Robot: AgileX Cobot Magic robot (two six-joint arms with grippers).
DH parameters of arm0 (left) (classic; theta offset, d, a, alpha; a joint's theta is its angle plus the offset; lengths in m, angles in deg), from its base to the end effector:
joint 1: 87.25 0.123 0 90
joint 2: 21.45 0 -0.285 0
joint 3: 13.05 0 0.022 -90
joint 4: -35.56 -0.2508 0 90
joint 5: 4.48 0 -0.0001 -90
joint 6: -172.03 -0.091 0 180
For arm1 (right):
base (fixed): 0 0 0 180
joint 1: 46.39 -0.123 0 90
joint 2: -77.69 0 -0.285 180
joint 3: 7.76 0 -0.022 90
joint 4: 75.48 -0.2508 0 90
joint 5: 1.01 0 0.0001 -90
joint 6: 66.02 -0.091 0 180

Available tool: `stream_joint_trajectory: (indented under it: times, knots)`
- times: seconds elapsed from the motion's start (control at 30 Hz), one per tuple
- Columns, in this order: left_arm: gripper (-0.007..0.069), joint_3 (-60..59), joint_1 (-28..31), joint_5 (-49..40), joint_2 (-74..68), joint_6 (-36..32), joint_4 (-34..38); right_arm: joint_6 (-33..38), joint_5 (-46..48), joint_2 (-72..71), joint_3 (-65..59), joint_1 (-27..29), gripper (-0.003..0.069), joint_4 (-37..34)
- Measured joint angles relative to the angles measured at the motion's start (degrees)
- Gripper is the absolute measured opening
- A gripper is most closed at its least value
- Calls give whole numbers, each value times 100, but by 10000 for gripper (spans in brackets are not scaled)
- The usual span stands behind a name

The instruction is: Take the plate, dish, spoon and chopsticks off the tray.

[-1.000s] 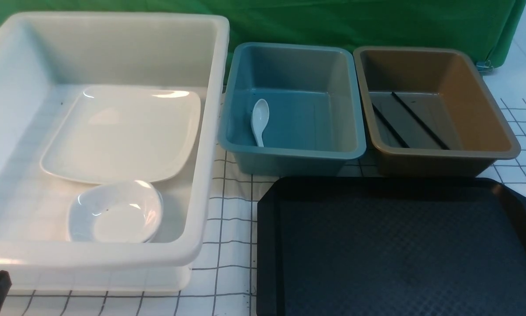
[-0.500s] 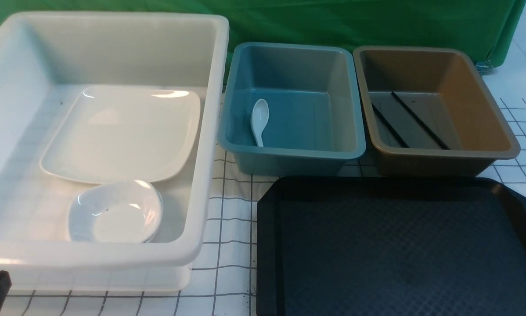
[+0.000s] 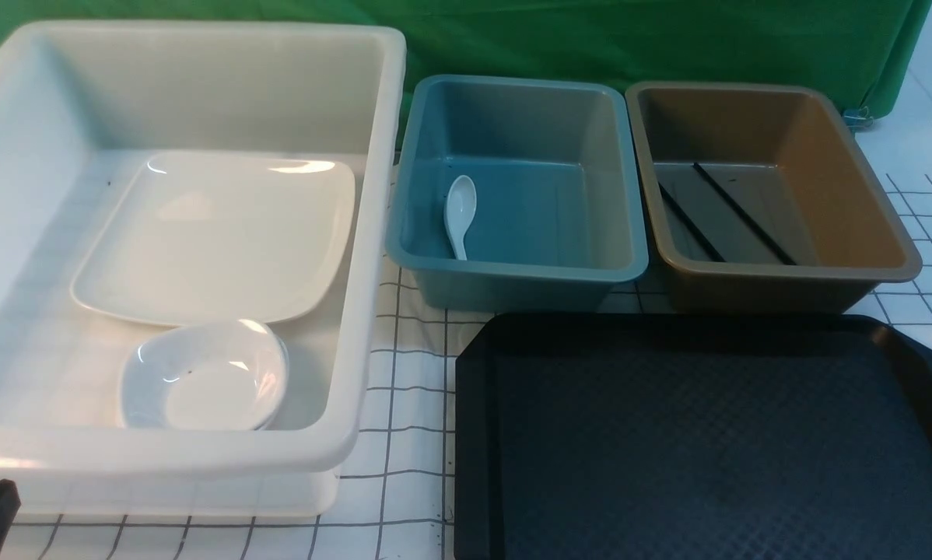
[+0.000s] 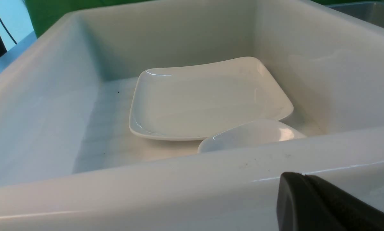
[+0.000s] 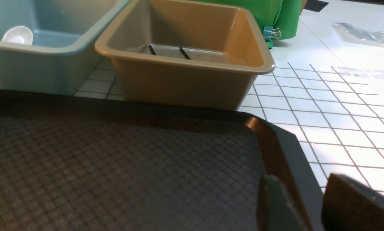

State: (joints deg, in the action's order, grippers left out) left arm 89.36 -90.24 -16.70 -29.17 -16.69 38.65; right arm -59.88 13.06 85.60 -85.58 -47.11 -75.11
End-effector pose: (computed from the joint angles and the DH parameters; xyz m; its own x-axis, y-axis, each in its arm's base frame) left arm 0.0558 -0.0040 0.1917 -0.1236 0.1059 -0.9867 0.0761 0.9924 0.0970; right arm 0.0558 0.0006 0.1872 -0.1679 -0.1153 -0.9790 -0.0302 0.9933 -0.1118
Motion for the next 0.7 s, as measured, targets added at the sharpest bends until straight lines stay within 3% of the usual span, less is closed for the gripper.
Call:
stream_joint_trajectory:
  times: [0.7]
  knots:
    - [5,0,0,0,0,0,0,4,0,0,0,6,239,0]
